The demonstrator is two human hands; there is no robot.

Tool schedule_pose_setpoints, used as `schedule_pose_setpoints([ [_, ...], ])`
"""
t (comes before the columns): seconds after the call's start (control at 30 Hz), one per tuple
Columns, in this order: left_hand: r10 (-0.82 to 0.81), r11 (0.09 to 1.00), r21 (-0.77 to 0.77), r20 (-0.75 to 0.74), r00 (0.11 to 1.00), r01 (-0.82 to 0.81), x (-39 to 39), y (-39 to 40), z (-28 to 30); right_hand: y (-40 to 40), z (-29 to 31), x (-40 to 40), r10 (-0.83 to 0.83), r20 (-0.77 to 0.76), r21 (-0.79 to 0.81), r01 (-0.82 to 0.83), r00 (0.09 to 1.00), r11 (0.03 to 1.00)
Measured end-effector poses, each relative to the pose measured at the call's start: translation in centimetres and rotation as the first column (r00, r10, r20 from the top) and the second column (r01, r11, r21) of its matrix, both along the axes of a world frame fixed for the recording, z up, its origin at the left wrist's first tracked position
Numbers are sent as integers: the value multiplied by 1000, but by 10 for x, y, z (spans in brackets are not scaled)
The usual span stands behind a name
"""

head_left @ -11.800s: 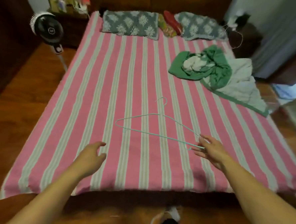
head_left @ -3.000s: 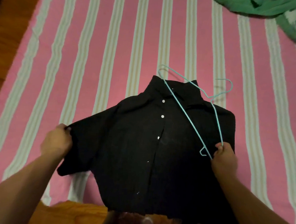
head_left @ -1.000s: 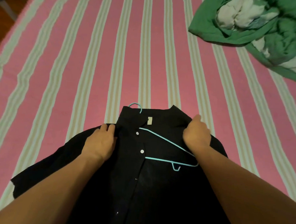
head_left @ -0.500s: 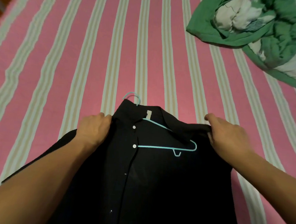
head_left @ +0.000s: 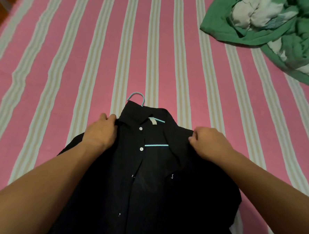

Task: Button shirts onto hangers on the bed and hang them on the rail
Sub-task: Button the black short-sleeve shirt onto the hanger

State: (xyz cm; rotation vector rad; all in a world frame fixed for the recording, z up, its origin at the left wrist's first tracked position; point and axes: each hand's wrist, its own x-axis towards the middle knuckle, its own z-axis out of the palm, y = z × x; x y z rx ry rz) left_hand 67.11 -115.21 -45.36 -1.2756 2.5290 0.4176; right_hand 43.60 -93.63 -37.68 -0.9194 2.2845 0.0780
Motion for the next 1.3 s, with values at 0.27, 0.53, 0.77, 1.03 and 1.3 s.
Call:
schedule_pose_setpoints([
  [0.27,143,979,155,-64,988,-132,14,38,9,-41,-47,57,300,-171,9,-303,939,953],
  [0.53,146,949,286,-32,989,-131,24,10,11,-61,-16,9,-494,611,-40,648,618,761],
  [0.77,111,987,130,-108,988,-96,34,0,10,-27,-51,-27,-44,-6,-131,42,999,990],
  [1.03,-61,998,1,177,982,62,53,-22,3,-6,-60,-28,389,-61,22,-388,919,921],
  [1.3,-61,996,-54,157,986,70,42,-36,10,-9,-61,-39,502,-307,127,-488,809,864],
])
